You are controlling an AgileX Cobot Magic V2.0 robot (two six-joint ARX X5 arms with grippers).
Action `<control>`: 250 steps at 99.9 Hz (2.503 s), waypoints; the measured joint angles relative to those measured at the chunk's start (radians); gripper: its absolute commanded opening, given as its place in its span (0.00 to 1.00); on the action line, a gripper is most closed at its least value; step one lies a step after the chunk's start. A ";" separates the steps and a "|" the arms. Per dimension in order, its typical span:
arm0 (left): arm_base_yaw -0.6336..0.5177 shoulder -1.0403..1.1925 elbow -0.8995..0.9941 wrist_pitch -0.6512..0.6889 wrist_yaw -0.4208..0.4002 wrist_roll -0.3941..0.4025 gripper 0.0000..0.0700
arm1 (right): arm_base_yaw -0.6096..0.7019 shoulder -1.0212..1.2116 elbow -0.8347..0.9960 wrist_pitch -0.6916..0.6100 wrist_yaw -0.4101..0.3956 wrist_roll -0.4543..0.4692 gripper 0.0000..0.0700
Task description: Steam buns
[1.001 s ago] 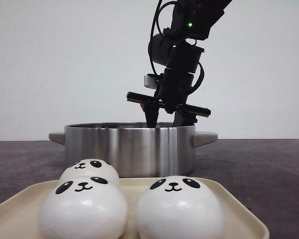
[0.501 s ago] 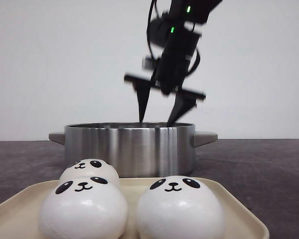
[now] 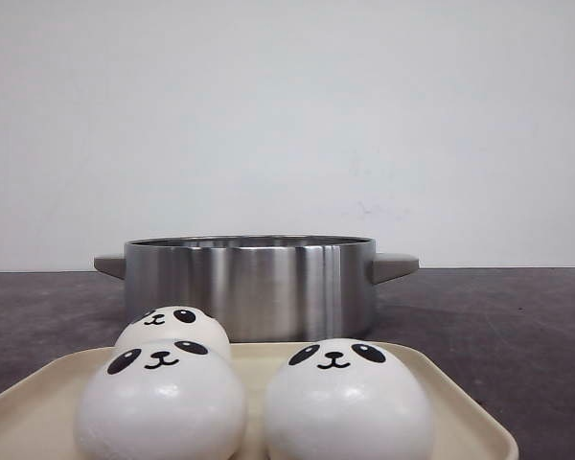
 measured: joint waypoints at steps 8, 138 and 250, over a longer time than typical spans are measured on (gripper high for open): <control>-0.058 0.058 0.000 -0.001 -0.006 -0.029 1.00 | 0.061 -0.104 0.000 -0.013 0.064 -0.014 0.01; -0.199 0.678 0.000 0.292 -0.301 -0.194 1.00 | 0.509 -0.457 -0.069 -0.441 0.624 0.339 0.01; -0.263 0.449 0.093 0.312 -0.120 -0.138 0.00 | 0.510 -0.444 -0.120 -0.441 0.675 0.355 0.01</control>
